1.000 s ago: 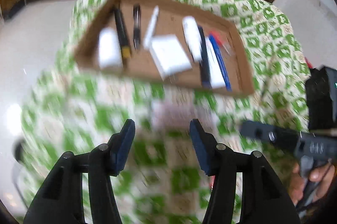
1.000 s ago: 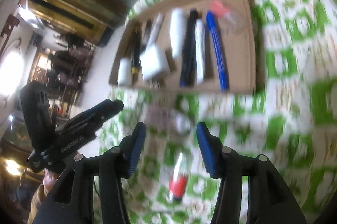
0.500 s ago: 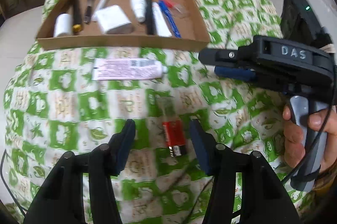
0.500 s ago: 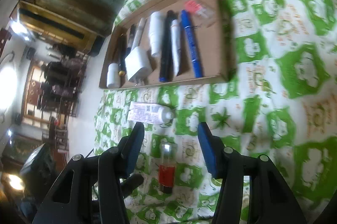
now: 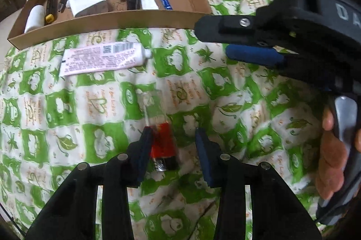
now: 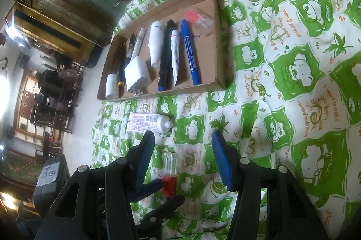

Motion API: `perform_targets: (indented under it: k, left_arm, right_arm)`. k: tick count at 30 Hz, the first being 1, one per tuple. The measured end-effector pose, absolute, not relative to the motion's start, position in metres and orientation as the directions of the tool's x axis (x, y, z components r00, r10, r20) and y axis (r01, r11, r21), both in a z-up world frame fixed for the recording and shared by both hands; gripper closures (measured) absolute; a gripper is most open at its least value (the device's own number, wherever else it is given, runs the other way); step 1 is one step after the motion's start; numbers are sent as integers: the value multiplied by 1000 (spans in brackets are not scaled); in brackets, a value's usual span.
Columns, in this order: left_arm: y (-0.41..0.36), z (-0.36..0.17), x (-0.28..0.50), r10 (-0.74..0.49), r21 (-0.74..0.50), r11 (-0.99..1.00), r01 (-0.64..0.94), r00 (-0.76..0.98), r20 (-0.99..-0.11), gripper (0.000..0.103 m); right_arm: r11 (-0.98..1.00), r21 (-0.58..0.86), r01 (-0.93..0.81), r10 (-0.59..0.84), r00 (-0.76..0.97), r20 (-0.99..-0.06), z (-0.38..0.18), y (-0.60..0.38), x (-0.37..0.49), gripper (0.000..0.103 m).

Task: Organize rigid objects
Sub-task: 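Grasp the small clear red-capped vial on the cloth with left tool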

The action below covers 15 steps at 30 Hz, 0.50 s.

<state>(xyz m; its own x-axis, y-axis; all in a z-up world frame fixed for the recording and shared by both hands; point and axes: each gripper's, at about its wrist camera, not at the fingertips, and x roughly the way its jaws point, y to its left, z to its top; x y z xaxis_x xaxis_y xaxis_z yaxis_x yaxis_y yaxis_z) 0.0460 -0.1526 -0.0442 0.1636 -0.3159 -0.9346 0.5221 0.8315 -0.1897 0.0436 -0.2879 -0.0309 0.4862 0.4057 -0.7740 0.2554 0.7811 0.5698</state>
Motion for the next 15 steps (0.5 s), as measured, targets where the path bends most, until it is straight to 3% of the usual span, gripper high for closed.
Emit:
perform_targets:
  k: [5, 8, 15]
  left_arm:
    - [-155, -56, 49, -297, -189, 851, 490, 152, -943, 67]
    - [-157, -55, 48, -282, -165, 854, 493, 172, -944, 82]
    - [-119, -40, 53, -337, -215, 861, 462, 199, -920, 83]
  right_arm:
    - [792, 557, 252, 398, 479, -782, -32, -286, 45, 55]
    - [794, 556, 245, 401, 476, -783, -32, -284, 46, 55]
    - [801, 556, 220, 423, 450, -787, -36, -281, 52, 55]
